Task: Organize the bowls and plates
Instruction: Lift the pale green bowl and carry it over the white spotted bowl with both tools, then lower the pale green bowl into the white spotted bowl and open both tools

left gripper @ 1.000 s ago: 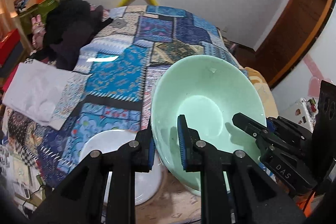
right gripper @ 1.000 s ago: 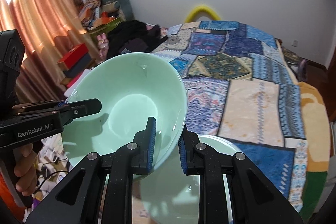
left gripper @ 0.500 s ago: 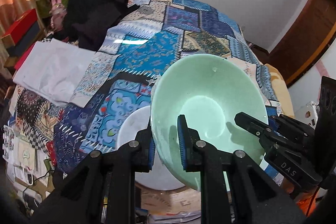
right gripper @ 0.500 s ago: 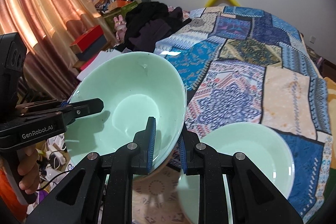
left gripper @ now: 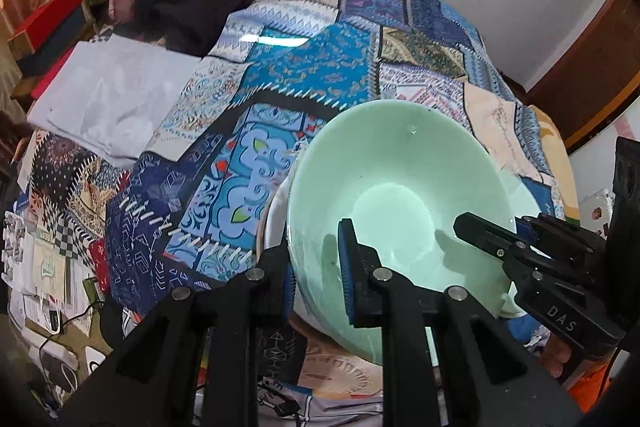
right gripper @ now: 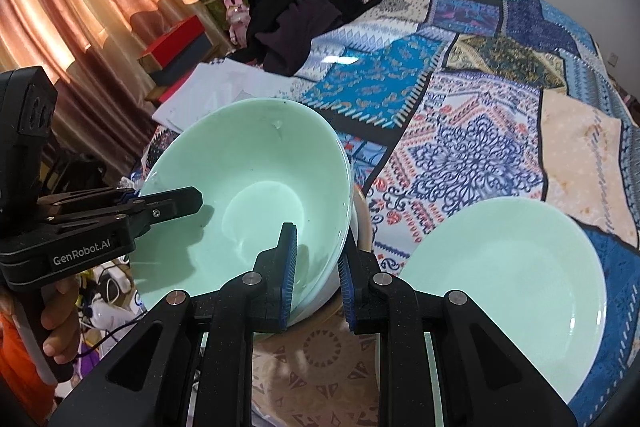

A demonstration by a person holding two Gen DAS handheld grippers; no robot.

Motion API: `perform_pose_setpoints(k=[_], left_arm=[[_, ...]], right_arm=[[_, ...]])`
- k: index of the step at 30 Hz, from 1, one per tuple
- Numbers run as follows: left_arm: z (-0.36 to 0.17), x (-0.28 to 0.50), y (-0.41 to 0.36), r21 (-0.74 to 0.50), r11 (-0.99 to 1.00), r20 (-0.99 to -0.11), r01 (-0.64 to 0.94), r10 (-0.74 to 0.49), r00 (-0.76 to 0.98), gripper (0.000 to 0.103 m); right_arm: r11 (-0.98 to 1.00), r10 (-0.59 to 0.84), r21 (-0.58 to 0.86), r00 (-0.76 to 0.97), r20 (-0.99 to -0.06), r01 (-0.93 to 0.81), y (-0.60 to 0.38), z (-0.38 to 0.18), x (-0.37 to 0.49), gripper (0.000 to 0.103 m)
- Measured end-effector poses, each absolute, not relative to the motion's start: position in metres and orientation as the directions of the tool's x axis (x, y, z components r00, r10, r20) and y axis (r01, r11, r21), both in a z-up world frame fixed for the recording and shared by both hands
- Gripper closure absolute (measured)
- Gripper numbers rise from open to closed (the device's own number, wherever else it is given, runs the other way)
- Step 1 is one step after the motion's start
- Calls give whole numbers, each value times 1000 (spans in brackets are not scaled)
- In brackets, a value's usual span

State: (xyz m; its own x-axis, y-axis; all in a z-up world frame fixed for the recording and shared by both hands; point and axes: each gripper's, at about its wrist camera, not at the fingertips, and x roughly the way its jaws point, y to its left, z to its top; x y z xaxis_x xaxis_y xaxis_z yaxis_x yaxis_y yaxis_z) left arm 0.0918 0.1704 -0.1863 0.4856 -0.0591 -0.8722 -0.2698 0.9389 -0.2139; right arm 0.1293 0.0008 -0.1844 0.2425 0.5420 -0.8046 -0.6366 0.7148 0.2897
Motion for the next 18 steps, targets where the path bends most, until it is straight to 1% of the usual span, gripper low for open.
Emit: perform_pose_setpoints(k=[10,14,18], left_arm=[[-209,92,178,-227,931,-889,-287,-78,451,85],[-214,95,174,-213,938,-894,-274,-74,441,84],[-215,96,171,-175,949,-895,-264,-42,444,85]], right_arm=[[719,523,290,217,-824,-632,5,-199,132,85],[722,522,289,221,-824,-628,4,-200,135,85],[723,522,292,217,-825,-626,3,-200,136,85]])
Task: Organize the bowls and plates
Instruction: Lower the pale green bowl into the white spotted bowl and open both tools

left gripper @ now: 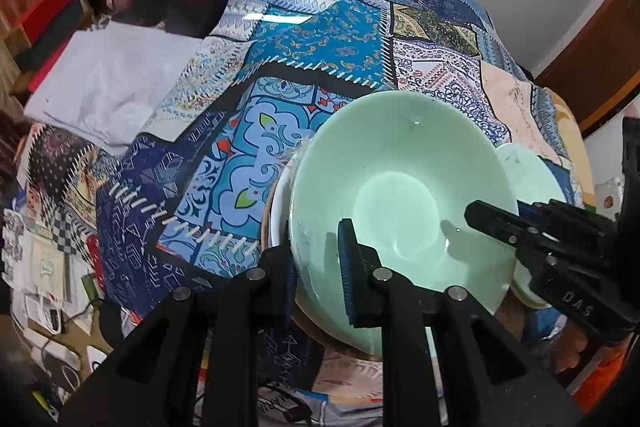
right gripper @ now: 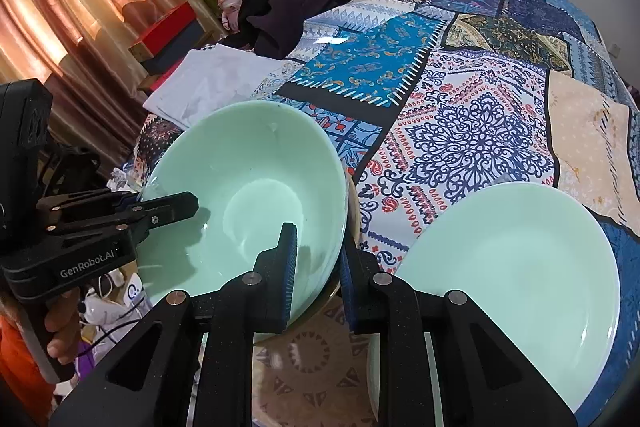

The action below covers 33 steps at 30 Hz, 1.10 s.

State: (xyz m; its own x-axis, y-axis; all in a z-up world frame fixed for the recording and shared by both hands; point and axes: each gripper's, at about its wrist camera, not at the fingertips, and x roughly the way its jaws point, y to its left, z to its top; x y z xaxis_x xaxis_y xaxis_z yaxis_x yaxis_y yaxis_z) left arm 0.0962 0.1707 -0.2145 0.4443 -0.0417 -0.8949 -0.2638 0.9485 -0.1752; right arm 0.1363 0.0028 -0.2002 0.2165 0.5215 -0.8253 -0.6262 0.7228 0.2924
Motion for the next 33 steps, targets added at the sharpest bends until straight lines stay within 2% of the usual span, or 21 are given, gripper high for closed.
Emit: perform_pose_setpoints(k=[11,20,24,27,33], left_arm=[[-215,102,169,-150,956,-900,-252,-26,436,85],[-211,109,167,-149,955,-910,-256,-31,414,84],[-205,111,168,-203,940,-909,-274,-77,409,64],[-199,111,163,-170,947,-907,-274,-42,418,62],[-178,103,166,-157,952,-876,-264,-10,483,53]], right_arm=[[731,497,247,249,-831,-636,0,-195,131,81],[727,518,264,255,-816,-634,-10,-191,131,80],[726,524,266,260,-811,-634,-12,-189,131,76],[731,522,262,269,-810,-630,-14,-190,131,68],[732,520,261,269,-811,-629,-16,-190,132,67]])
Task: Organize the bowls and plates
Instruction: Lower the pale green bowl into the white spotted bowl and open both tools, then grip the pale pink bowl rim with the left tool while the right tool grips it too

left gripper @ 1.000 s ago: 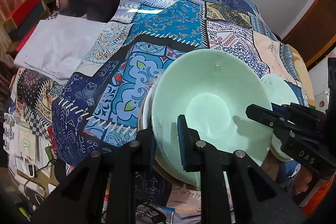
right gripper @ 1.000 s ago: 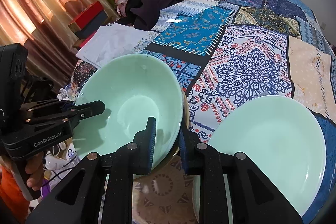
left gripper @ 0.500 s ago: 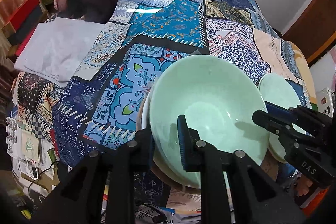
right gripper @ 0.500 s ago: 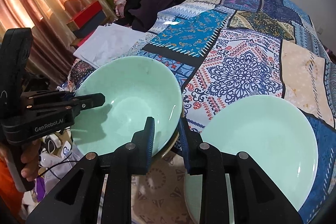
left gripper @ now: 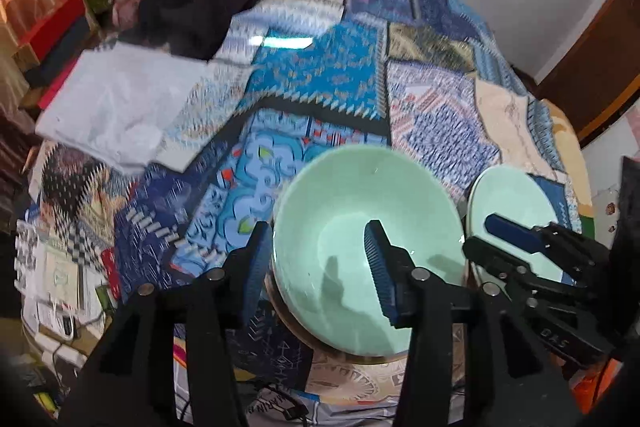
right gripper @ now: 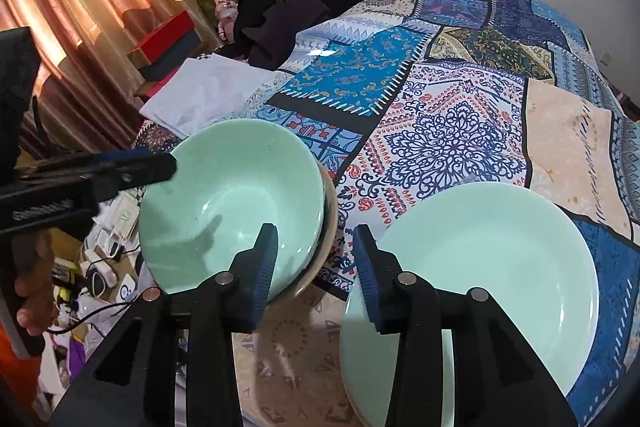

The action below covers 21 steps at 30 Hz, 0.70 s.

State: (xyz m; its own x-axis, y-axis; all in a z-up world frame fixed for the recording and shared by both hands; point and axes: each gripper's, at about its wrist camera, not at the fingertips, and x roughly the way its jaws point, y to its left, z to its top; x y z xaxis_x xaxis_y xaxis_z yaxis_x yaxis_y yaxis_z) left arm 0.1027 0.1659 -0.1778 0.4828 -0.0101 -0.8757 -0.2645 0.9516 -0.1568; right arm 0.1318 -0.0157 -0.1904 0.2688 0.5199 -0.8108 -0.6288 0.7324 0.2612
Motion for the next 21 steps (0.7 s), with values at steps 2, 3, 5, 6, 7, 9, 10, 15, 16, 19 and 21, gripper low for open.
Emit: perform_pose_setpoints(k=[2,3,5,6,7,9,10,15,16,19,21], left_arm=[[-174,100,169,-160,951,-867,-265,-7,498,50],[-174,98,171,-161,949,-866,-270,-5,499,50],[-177,96,177,-162,945,-869,-285,0,495,50],[-181,95,181,-161,942,-872,-295,5,490,50],[-185,93,184,-160,939,-875,-305,8,483,50],[-194,91,189,-171,933,-883,-318,-1,469,50],[-199,89,191,-179,929,-887,-323,-11,461,50],[-222,83,194,-213,921,-901,-325,-57,431,50],[-226,83,194,-221,919,-902,-325,-66,428,50],[-234,80,195,-253,912,-897,-323,-96,432,50],[-237,79,196,-271,908,-892,-320,-112,438,50]], right_arm=[[732,520,258,272,-810,-630,-16,-189,132,67],[732,520,258,272,-810,-631,-16,-189,131,67],[733,518,256,273,-810,-630,-15,-189,132,66],[734,516,255,274,-811,-629,-15,-190,132,65],[736,515,255,274,-812,-627,-14,-190,133,64],[738,511,256,269,-817,-625,-13,-193,136,63],[739,507,255,266,-820,-623,-13,-195,137,63],[744,492,252,253,-833,-619,-6,-204,141,63],[743,492,253,248,-834,-620,-4,-205,141,63],[738,489,260,229,-841,-622,1,-210,144,63],[735,486,261,218,-846,-626,5,-214,145,63]])
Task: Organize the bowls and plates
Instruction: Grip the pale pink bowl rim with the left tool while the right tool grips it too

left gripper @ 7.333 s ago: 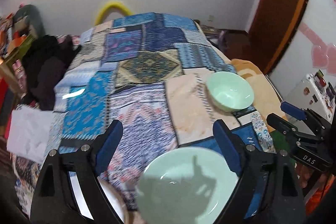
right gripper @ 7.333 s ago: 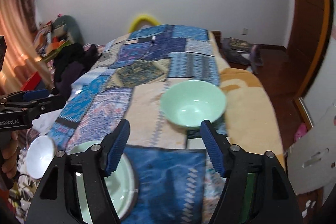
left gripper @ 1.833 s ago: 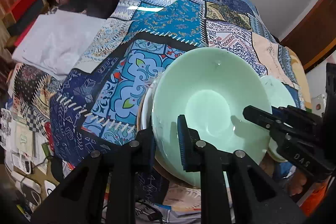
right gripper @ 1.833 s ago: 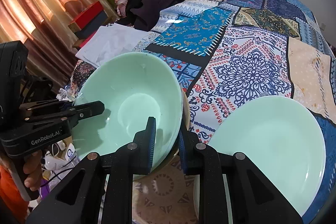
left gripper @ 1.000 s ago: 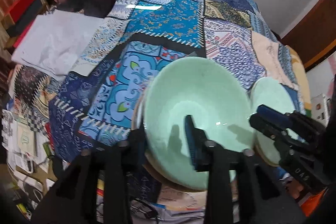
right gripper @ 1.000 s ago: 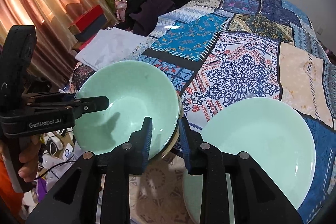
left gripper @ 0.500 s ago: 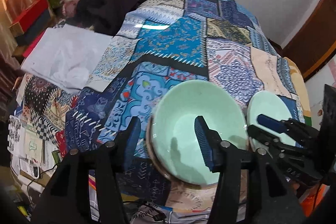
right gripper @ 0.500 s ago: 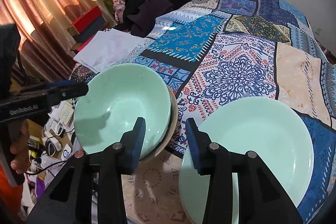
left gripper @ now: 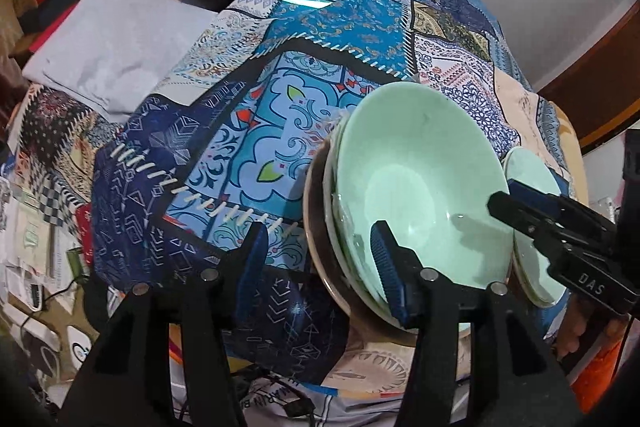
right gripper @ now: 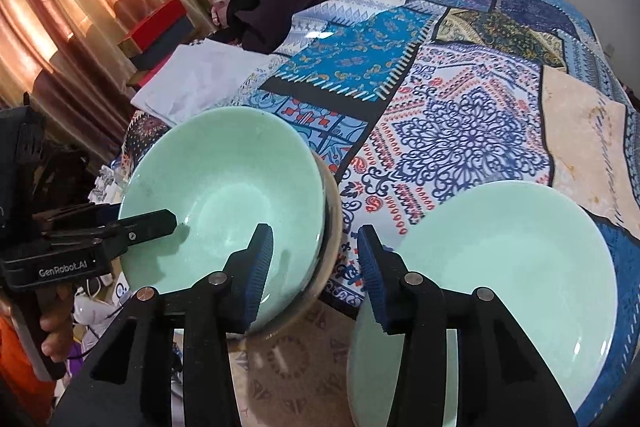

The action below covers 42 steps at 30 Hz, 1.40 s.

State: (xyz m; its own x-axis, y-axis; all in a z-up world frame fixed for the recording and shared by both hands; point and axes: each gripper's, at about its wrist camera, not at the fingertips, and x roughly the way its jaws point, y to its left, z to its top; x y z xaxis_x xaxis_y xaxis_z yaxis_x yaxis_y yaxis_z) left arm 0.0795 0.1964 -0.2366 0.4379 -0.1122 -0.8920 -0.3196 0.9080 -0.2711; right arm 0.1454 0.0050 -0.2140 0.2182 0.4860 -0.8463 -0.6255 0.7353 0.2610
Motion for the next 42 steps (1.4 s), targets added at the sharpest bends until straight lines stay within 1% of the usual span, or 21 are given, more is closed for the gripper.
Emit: perform_pose_setpoints(k=[7,10,12,17,18,20,21,22,24,32,42], left_arm=[[-255,81,196,-329,888,-890,-321,-178,419,50],[-262,81,194,-351,879,-887,-323,-201,416,50],[-263,81,193,-351,880,-884,-321,-198,423,50],[-264,82,191,-355,879,-879,-319,-198,433,51],[-264,82,191,-359,876,-878,-321,-200,434,52],[-264,83,190,-368,874,-875,-318,-210,436,57],[-263,83,188,-372,874,-874,-314,-215,435,63],[-262,84,186,-373,875,-873,-307,-220,435,66],[-259,86,182,-351,881,-882,-318,-197,428,66],[-254,86,182,-342,860,-894,-380,-173,413,66],[-240,82,177,-338,854,-893,-395,-158,422,66]], right_arm=[[722,479,286,157,-863,-630,14,-229,149,64],[717,469,268,161,-868,-644,18,-231,146,64],[710,475,278,149,-867,-647,21,-232,146,64],[714,458,252,164,-874,-653,26,-235,145,66],[716,460,253,167,-872,-651,25,-236,145,67],[722,464,259,173,-869,-641,24,-236,146,69],[726,464,261,174,-869,-636,24,-235,147,71],[729,464,263,174,-869,-632,23,-235,147,72],[733,465,269,173,-868,-624,23,-234,148,73],[746,462,267,184,-868,-610,24,-230,148,75],[748,488,278,216,-846,-602,17,-214,147,75]])
